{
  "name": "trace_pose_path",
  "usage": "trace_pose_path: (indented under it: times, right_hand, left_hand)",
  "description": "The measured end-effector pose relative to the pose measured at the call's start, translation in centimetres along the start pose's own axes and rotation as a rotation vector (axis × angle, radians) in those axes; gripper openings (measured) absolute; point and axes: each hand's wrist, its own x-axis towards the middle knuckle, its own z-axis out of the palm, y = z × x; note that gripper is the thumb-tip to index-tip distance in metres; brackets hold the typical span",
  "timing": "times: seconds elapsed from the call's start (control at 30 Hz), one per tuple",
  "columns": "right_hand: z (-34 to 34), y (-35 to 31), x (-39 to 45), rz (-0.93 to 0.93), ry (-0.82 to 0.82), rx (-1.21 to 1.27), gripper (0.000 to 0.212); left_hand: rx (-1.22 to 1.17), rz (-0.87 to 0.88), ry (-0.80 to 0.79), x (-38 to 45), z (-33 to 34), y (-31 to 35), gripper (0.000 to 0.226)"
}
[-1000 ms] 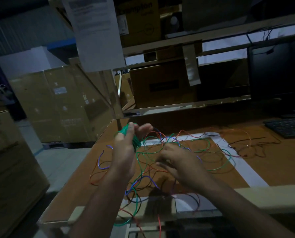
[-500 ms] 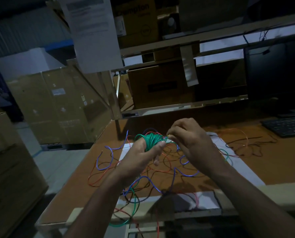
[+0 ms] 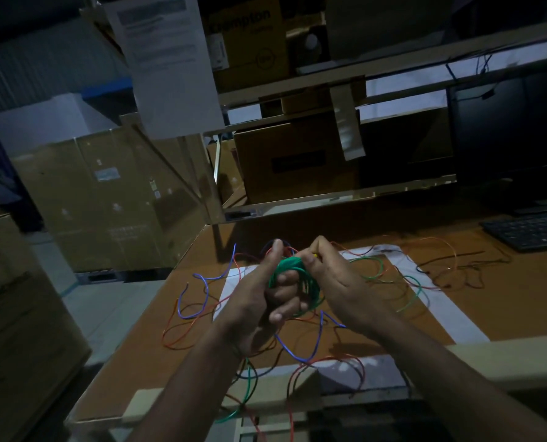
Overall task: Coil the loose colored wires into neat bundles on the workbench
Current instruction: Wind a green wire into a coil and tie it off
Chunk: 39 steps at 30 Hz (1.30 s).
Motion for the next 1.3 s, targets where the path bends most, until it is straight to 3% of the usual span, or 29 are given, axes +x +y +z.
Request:
trace_pose_path:
  times: [0.13,0.3,0.4,0.57,0.67,0.8,0.93,1.0,1.1,1.3]
  right_hand:
    - [0.3,0.5,0.0,0.026,0.018,0.023,0.041]
    - [1.1,0.9,-0.2,0.049,0.076,0.042,0.049]
    - [1.4,0.9,-0.3,0.041,0.093,-0.006,0.054]
    - [2.2,1.0,-0.3,0.021,0.181,0.017,0.044]
    - [3.2,0.6,-0.2,-0.001,0.282,0.024,0.048]
    - [3.5,0.3,0.4,-0.055,0.447,0.105,0.047]
    - [3.1,-0.2,0.6,-0.056,0.493,0.116,0.025]
    - [3.1,-0.3,0.8,-0.02,0.491,0.108,0.026]
    - [3.1,-0.4,0.9,0.04,0.437,0.095,0.036]
    - [1.4,-1.2,1.4,0.177,0.159,0.279,0.041]
  left_hand:
    - [0.0,-0.013,0.082,0.5,0.2,0.0,0.061]
    - [0.151,0.1,0.273,1.6,0.2,-0.6,0.059]
    - [0.356,0.231,0.432,2.0,0.3,-1.1,0.052]
    - [0.562,0.415,0.511,2.2,0.7,-2.2,0.054]
    - [0.732,0.622,0.608,2.2,1.0,-3.0,0.048]
    - [1.065,0.898,0.595,2.5,0.5,-4.0,0.038]
    - [1.23,0.902,0.461,2.8,-1.4,-4.0,0.046]
    - [1.302,0.883,0.444,3.0,-2.0,-4.1,0.046]
    - [1.318,0.895,0.436,3.0,-2.5,-4.3,0.042]
    - [1.188,0.917,0.455,2.3,-2.8,-3.5,0.035]
